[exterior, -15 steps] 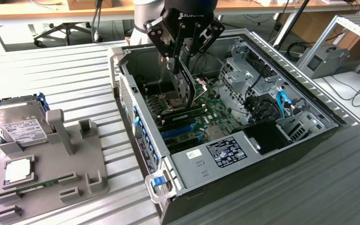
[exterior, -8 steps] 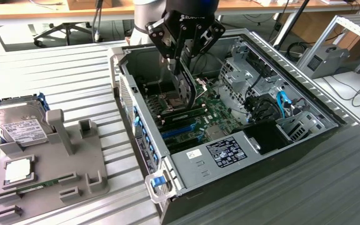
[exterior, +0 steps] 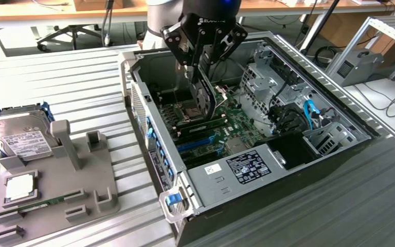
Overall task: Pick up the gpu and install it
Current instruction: 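Pick up the gpu and move the gpu toward the slot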
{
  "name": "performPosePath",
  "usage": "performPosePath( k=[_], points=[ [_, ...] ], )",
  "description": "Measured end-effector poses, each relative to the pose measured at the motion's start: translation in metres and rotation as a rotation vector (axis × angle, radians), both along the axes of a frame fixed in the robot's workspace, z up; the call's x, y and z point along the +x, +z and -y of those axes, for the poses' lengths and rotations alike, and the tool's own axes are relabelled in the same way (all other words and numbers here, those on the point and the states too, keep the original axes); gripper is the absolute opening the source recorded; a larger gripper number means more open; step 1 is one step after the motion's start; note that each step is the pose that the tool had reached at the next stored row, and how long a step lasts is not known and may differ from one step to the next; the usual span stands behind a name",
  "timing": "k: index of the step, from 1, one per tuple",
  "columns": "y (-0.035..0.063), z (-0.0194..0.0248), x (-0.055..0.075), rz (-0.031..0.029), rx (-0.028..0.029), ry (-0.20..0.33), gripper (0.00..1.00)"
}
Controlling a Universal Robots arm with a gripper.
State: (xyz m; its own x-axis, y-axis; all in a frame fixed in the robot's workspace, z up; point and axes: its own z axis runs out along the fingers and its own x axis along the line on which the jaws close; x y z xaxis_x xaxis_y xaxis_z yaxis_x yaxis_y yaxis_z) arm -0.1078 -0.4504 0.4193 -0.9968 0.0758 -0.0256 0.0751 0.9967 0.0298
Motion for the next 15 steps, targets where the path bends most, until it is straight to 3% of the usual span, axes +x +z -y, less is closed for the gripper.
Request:
performPosePath(
  k=[15],
  points=[
    [-0.0058, 0.0000, 0.0031, 0.0000, 0.0000, 0.000, 0.26]
  ],
)
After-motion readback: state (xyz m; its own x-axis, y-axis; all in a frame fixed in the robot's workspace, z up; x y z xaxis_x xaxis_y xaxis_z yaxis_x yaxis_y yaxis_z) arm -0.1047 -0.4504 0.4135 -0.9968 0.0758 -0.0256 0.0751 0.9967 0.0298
